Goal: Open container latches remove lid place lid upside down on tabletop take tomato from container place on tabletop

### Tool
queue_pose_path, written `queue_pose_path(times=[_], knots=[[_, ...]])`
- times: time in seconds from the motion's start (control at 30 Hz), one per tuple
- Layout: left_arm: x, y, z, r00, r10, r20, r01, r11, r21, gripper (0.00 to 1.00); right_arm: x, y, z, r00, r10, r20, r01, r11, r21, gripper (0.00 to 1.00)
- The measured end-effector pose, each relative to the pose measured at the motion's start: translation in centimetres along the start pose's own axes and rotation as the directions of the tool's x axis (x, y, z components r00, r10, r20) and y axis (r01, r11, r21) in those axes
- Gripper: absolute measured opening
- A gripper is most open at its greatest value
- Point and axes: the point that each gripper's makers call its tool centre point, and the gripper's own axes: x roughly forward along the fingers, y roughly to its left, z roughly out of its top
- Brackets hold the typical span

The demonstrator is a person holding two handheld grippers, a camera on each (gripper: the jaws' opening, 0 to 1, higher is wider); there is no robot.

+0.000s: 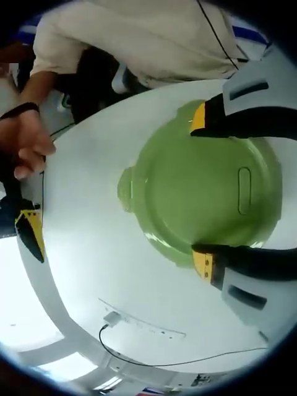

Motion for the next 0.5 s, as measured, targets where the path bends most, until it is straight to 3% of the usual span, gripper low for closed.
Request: queue_pose_path(times=[0.13,0.5], knots=[[0.0,0.0,0.0,1.000,0.000,0.000,0.000,1.000,-0.001,0.62,1.5,-0.3,-0.8,0.997,0.002,-0.078,-0.003,1.000,-0.006,0.37],[0.0,-0.1,0.0,1.000,0.000,0.009,0.000,1.000,-0.002,0.62,3.9,-1.8,-1.3,0.987,-0.005,-0.162,0.004,1.000,-0.006,0.39]])
